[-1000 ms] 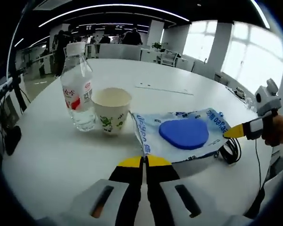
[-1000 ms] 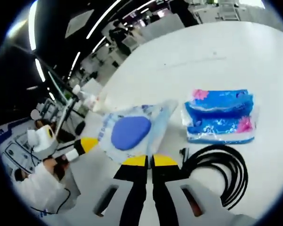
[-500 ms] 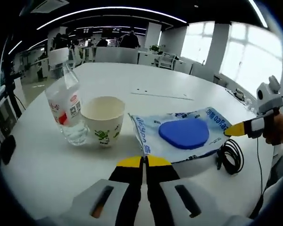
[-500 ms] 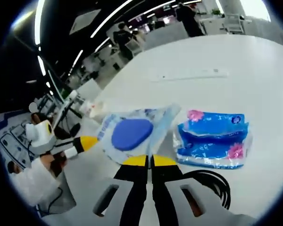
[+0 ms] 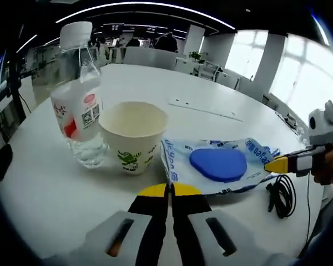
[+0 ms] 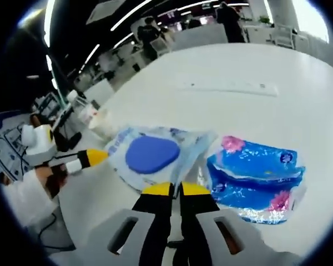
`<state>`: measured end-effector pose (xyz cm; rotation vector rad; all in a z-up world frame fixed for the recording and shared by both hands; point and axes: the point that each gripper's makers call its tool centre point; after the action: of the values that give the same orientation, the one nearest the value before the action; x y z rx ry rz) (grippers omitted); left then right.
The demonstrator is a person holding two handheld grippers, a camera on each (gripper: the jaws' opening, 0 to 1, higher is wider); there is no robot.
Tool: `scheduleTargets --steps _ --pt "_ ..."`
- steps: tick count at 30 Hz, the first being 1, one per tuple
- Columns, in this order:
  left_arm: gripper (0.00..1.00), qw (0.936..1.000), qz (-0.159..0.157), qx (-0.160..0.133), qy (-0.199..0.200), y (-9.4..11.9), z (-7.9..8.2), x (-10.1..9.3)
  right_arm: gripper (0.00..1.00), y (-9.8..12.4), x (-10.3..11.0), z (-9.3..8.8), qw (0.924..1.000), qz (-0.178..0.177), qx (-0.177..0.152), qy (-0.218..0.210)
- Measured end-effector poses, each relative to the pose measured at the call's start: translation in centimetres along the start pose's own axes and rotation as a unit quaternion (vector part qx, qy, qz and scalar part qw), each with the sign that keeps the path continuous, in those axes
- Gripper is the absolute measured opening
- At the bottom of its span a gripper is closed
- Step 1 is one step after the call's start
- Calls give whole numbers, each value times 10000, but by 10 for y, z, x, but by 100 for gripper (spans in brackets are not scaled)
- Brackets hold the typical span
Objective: Arrange the tabletop items into an orderly group along one side of the table until the central work area is clear of visible clutter.
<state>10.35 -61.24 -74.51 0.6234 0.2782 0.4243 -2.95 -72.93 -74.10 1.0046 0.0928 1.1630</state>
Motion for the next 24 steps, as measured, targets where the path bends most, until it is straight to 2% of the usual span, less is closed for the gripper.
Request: scheduleTargets --steps 6,10,14,17,19,24 --pt "0 9999 81 144 -39 0 -9 4 10 8 3 -3 10000 31 -49 -67" --pt "4 9996 132 110 206 1 -10 5 15 15 -1 0 9996 -76 -277 -18" --pt "17 9994 211 124 253 2 -12 5 17 21 6 5 9992 77 -395 72" --pt "19 9993 204 132 287 7 -14 3 20 29 9 10 9981 145 -570 188" --pt "21 9993 101 136 330 12 -14 0 23 36 9 7 9979 180 -593 198" --pt "35 9994 30 21 347 28 -11 -3 32 54 6 -3 9967 285 -696 304"
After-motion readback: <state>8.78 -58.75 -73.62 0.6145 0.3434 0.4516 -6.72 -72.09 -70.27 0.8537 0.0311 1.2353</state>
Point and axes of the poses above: the point that each gripper's makers call its tool centre point, and the gripper's own axes: y roughly backward along the fingers, x roughly to its left, z roughly out of its top, and after that the axes turned 8 degrees about -y, right-handed
